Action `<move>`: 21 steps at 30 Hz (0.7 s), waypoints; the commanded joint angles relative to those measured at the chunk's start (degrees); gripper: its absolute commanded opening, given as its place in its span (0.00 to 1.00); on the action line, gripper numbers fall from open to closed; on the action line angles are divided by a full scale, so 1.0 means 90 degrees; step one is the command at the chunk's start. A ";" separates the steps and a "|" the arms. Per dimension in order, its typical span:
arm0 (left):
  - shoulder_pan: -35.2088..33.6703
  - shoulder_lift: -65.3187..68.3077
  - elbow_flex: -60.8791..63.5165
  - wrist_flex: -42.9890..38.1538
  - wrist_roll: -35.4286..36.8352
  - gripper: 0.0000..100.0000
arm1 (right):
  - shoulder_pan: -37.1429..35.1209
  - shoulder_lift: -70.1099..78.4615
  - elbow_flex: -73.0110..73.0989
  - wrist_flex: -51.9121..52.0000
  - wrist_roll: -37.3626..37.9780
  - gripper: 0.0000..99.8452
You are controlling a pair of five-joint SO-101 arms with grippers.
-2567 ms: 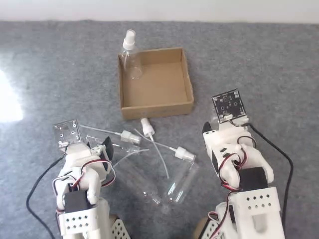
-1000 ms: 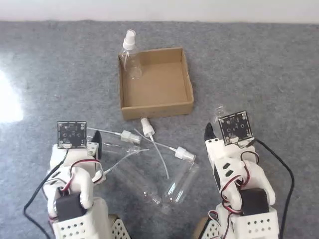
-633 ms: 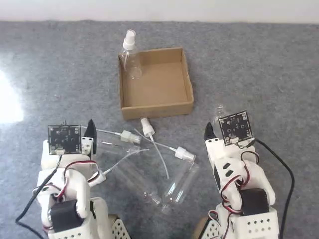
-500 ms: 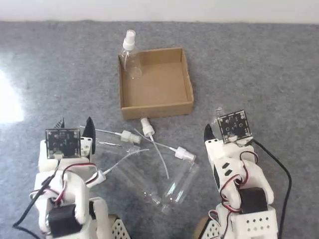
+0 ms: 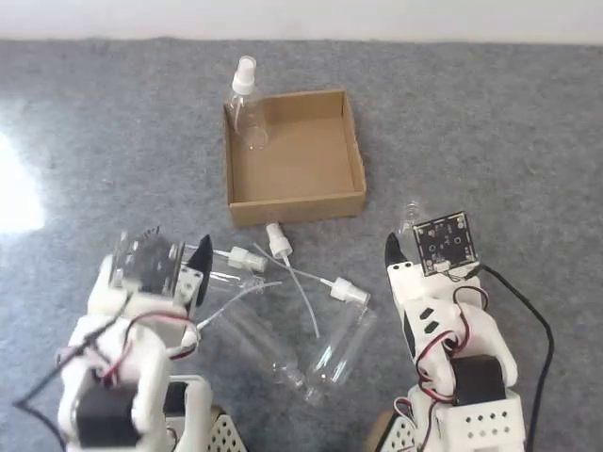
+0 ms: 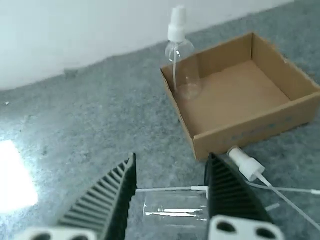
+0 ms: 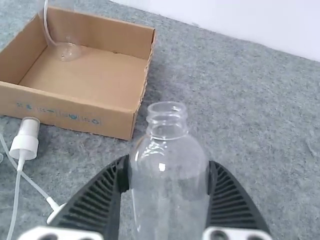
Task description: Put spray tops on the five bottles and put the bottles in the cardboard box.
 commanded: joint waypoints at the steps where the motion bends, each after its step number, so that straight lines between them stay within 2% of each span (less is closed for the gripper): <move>1: 0.0156 0.1719 -0.0835 0.0059 0.0107 0.21 | 0.0083 -0.0103 -0.0068 -0.0132 -0.0068 0.11; 10: 0.0830 0.3790 -0.1236 0.0029 0.0654 0.22 | 0.0083 -0.0103 -0.0068 -0.0132 -0.0068 0.11; 15: 0.1211 0.4288 -0.1245 0.0010 0.1143 0.29 | 0.0083 -0.0103 -0.0068 -0.0132 -0.0068 0.11; 21: 0.1631 0.4552 -0.1245 -0.0186 0.1768 0.29 | 0.0083 -0.0103 -0.0068 -0.0132 -0.0059 0.11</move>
